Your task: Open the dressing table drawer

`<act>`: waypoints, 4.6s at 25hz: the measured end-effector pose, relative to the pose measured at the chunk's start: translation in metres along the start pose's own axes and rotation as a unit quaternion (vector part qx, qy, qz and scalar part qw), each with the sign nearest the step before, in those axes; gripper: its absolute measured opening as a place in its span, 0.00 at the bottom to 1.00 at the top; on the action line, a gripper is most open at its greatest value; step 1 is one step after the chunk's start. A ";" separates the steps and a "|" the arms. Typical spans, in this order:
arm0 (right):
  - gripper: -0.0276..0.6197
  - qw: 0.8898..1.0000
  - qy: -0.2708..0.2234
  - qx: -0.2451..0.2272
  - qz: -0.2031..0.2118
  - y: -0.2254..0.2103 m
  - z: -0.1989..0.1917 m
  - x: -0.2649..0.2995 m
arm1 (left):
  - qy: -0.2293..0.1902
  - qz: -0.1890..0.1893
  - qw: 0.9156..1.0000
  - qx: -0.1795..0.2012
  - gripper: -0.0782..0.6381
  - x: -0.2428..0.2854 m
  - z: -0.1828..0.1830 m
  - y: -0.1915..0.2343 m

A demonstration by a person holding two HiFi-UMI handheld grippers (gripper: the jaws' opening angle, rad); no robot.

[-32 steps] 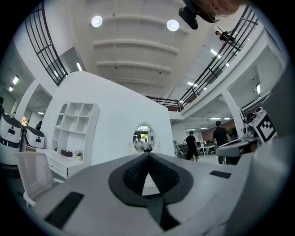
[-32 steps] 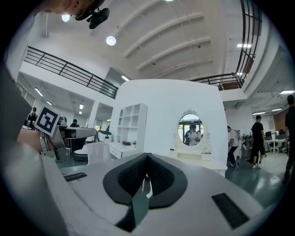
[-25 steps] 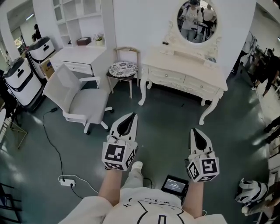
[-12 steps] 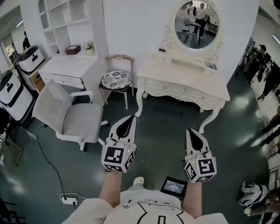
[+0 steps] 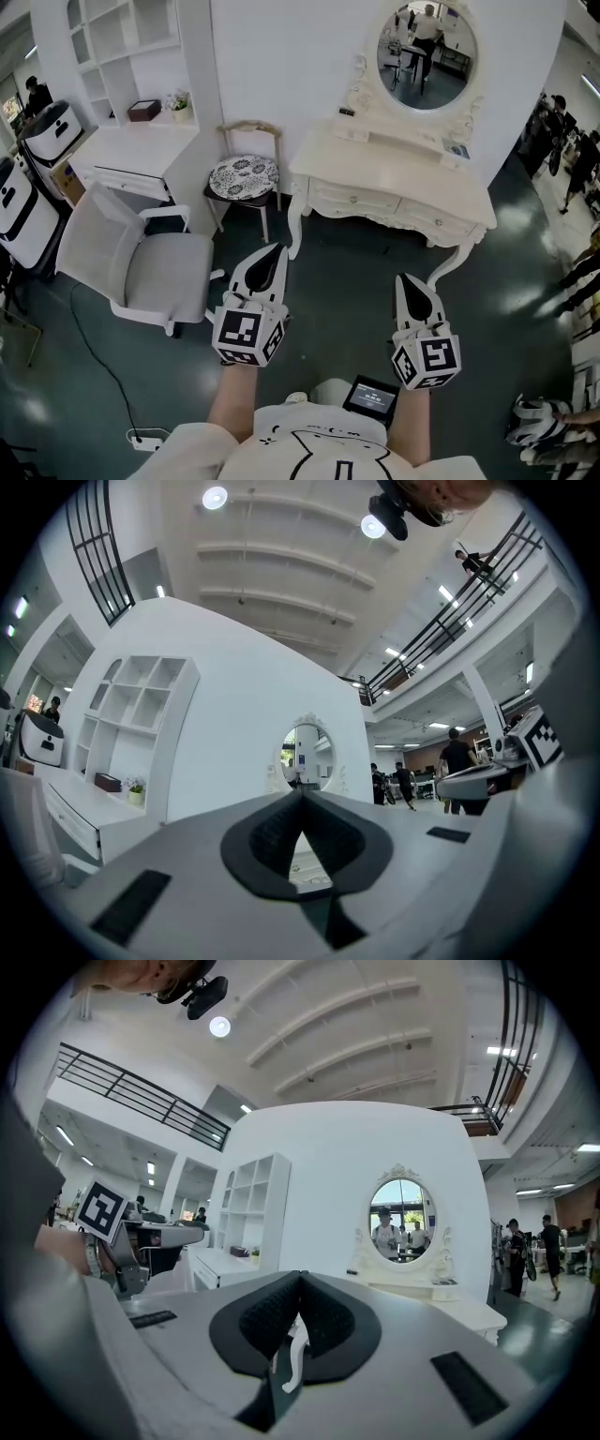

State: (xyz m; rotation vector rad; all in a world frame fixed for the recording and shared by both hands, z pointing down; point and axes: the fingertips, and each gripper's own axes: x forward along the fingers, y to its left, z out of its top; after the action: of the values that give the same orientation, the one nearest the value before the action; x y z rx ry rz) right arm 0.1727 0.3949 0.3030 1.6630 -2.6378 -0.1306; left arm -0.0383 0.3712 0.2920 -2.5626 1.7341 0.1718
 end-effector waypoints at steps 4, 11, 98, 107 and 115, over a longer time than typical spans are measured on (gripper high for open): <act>0.06 1.000 0.000 0.009 -0.001 -0.015 -0.006 0.022 | 0.003 0.000 1.000 0.001 0.15 0.023 -0.006 0.007; 0.07 1.000 -0.005 0.004 0.014 -0.054 -0.005 0.082 | 0.003 0.018 1.000 0.001 0.15 0.085 -0.011 0.025; 0.06 0.992 0.085 0.077 -0.046 -0.293 -0.098 0.649 | 0.086 0.002 0.996 -0.016 0.15 0.640 -0.118 0.289; 0.06 0.989 0.097 0.081 -0.071 -0.300 -0.111 0.674 | 0.100 -0.017 0.995 -0.016 0.15 0.666 -0.130 0.311; 0.06 0.981 0.131 0.089 -0.116 -0.294 -0.134 0.694 | 0.132 -0.056 0.989 -0.024 0.15 0.684 -0.155 0.340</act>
State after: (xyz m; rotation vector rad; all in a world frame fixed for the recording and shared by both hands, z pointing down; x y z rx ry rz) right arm 0.1460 -0.3648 0.3937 1.8865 -2.3173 0.3100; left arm -0.0911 -0.4016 0.3759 -2.8184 1.6715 -0.1384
